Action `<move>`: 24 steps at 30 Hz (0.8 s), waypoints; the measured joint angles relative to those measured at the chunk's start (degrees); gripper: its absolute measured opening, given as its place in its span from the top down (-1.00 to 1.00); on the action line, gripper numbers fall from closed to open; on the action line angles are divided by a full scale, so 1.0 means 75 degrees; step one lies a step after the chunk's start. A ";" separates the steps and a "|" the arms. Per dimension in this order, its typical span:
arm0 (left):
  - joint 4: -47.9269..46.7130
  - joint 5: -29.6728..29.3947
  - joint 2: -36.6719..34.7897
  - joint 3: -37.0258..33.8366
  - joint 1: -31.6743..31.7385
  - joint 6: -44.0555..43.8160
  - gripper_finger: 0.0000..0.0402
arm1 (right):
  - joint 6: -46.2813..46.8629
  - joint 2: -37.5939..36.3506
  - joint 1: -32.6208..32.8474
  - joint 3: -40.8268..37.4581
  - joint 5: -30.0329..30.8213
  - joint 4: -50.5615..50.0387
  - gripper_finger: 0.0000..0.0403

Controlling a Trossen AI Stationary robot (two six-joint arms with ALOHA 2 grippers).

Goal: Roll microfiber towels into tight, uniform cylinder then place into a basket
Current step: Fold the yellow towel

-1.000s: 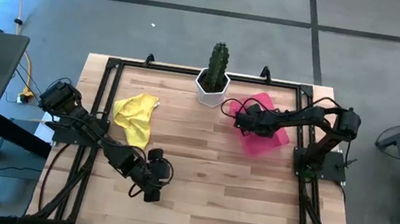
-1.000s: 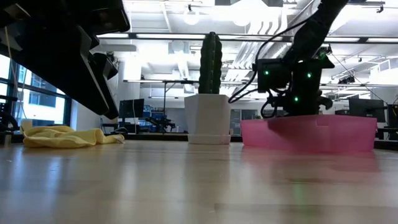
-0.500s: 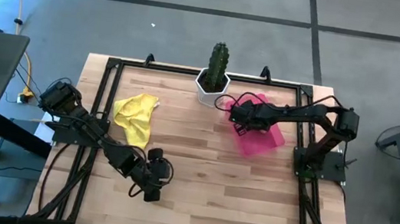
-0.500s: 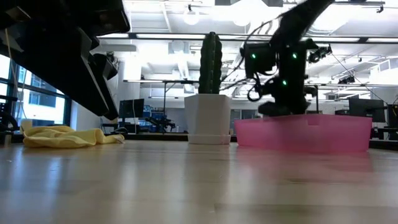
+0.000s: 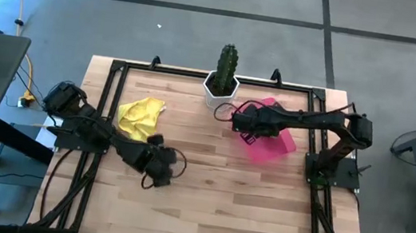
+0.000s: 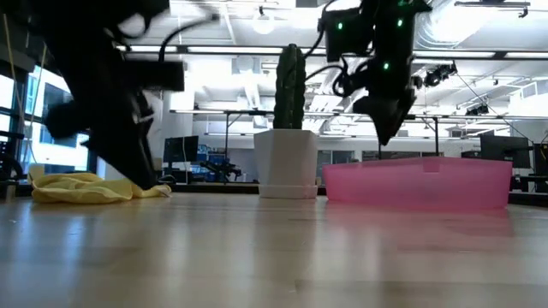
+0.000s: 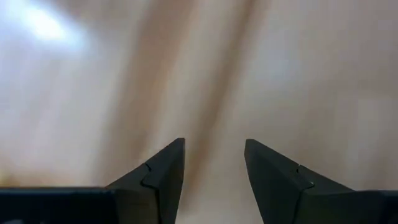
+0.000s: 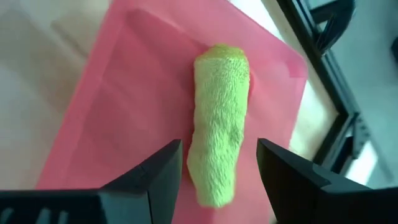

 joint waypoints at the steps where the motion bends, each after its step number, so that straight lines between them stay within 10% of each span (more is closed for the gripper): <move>1: -0.0414 -0.0082 0.0000 0.0000 0.0155 -0.0153 0.21 | -0.0073 0.0000 0.0126 0.0088 0.0047 -0.0212 0.01; 10: -0.3663 -0.0123 -0.0003 0.0000 0.1547 -0.1857 0.21 | 0.0568 -0.0048 0.0831 0.0234 0.0530 -0.1871 0.01; 24: -0.2317 0.0976 -0.0041 -0.0585 0.1552 -0.1865 0.21 | 0.1729 -0.0166 0.2403 0.0147 0.0175 -0.1681 0.01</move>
